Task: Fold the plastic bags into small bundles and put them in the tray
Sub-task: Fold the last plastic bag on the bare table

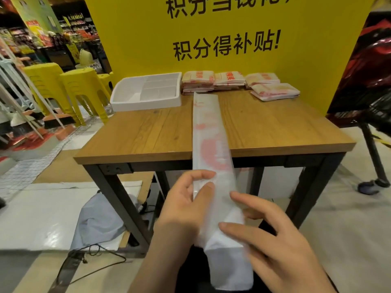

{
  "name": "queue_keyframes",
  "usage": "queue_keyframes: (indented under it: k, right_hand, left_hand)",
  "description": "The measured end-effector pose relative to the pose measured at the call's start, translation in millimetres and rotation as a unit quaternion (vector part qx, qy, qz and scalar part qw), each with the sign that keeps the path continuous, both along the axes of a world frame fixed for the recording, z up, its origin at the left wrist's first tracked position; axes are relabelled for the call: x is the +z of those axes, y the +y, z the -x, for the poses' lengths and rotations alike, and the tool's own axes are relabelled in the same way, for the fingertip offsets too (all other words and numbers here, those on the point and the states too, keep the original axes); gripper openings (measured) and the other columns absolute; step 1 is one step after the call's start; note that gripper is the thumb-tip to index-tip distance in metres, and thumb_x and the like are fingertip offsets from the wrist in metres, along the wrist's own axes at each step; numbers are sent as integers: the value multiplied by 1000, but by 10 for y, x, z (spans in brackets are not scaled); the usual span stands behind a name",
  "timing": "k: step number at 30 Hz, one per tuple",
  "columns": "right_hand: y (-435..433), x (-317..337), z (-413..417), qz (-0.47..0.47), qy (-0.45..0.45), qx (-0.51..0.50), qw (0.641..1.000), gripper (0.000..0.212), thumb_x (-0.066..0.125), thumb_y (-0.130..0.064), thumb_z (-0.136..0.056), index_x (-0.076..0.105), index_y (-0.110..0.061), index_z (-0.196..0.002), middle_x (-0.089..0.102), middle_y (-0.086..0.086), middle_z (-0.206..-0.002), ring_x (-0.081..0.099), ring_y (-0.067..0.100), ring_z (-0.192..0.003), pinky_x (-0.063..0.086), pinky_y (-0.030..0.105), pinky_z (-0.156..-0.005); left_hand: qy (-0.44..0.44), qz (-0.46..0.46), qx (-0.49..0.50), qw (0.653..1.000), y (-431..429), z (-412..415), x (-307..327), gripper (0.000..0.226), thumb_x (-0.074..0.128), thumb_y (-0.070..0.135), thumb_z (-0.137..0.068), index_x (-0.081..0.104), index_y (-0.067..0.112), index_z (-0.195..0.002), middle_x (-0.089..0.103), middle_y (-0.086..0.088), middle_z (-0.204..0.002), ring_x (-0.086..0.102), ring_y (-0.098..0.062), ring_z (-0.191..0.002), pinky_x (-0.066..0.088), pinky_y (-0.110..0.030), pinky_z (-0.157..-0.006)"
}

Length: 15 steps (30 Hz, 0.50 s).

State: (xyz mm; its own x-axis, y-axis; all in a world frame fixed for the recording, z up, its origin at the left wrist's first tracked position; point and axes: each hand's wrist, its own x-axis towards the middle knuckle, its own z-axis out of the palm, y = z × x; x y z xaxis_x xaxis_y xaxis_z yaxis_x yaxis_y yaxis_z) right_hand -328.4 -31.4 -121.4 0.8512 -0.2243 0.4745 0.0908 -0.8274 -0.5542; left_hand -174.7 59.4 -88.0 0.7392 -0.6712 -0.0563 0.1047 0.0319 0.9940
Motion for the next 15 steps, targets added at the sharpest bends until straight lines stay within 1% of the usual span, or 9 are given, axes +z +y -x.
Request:
queue_keyframes:
  k: [2, 3, 5, 6, 7, 9, 10, 13, 15]
  right_hand:
    - [-69, -25, -35, 55, -73, -34, 995, 33, 74, -30, -87, 70, -44, -116, 52, -16, -143, 57, 9, -123, 48, 22, -96]
    - [-84, -51, -47, 31, -94, -36, 994, 32, 73, -22, -87, 71, -37, -115, 50, -13, -145, 57, 11, -123, 49, 22, -94]
    - [-81, -59, -84, -27, -115, -40, 992, 30, 71, -17, -88, 73, -31, -113, 50, -10, -144, 57, 12, -124, 48, 21, -95]
    - [-91, -58, -102, -33, -120, -33, 992, 31, 72, -14, -88, 73, -30, -114, 51, -9, -143, 56, 12, -125, 48, 21, -96]
    - [-101, -76, -111, -37, -112, -26, 993, 34, 73, -11, -87, 73, -29, -115, 51, -8, -144, 55, 12, -127, 47, 22, -97]
    - [-119, -123, -127, -37, -92, -22, 995, 38, 76, -9, -86, 72, -29, -117, 50, -7, -146, 53, 13, -131, 48, 23, -99]
    - [-123, -134, -136, -35, -92, -20, 995, 35, 74, -12, -88, 73, -29, -118, 50, -7, -146, 53, 14, -131, 48, 24, -99]
    - [-134, -171, -172, -47, -97, -18, 994, 27, 66, -21, -93, 73, -27, -119, 51, -3, -146, 54, 18, -131, 50, 29, -98]
    - [-137, -178, -195, -44, -85, -22, 995, 36, 68, -11, -89, 71, -27, -121, 51, -4, -147, 53, 18, -132, 50, 31, -100]
  left_hand:
    - [-2, -4, -16, 1000, 15, 19, 17, 19, 50, 26, -102, 68, 21, -109, 76, -6, -101, 72, -34, -97, 60, -42, -80]
    - [3, 0, -26, 1000, 35, -11, -3, 28, 45, 36, -103, 69, 26, -112, 75, -3, -107, 71, -30, -101, 59, -43, -84]
    - [-5, 9, -65, 998, 155, -65, -61, 37, 40, 47, -101, 67, 32, -122, 71, 3, -121, 69, -22, -111, 56, -41, -91]
    - [-21, 8, -93, 995, 239, -99, -101, 34, 44, 46, -102, 66, 34, -125, 68, 5, -126, 67, -20, -114, 55, -40, -93]
    - [-34, 4, -121, 992, 350, -128, -151, 29, 50, 36, -102, 66, 35, -125, 66, 7, -128, 66, -20, -116, 55, -39, -92]
    - [-52, -15, -170, 984, 590, -166, -236, 43, 52, 8, -94, 69, 36, -121, 66, 7, -128, 67, -20, -111, 56, -34, -88]
    - [-58, -14, -198, 978, 688, -172, -271, 48, 53, -1, -92, 68, 34, -121, 65, 4, -129, 68, -22, -108, 55, -32, -88]
    - [-131, 5, -246, 960, 776, -169, -287, 43, 61, -2, -95, 65, 28, -125, 59, -3, -136, 65, -28, -114, 54, -32, -92]
    - [-200, 10, -215, 956, 696, -170, -304, 38, 68, 0, -91, 68, 25, -119, 58, -4, -136, 60, -33, -121, 58, -39, -87]
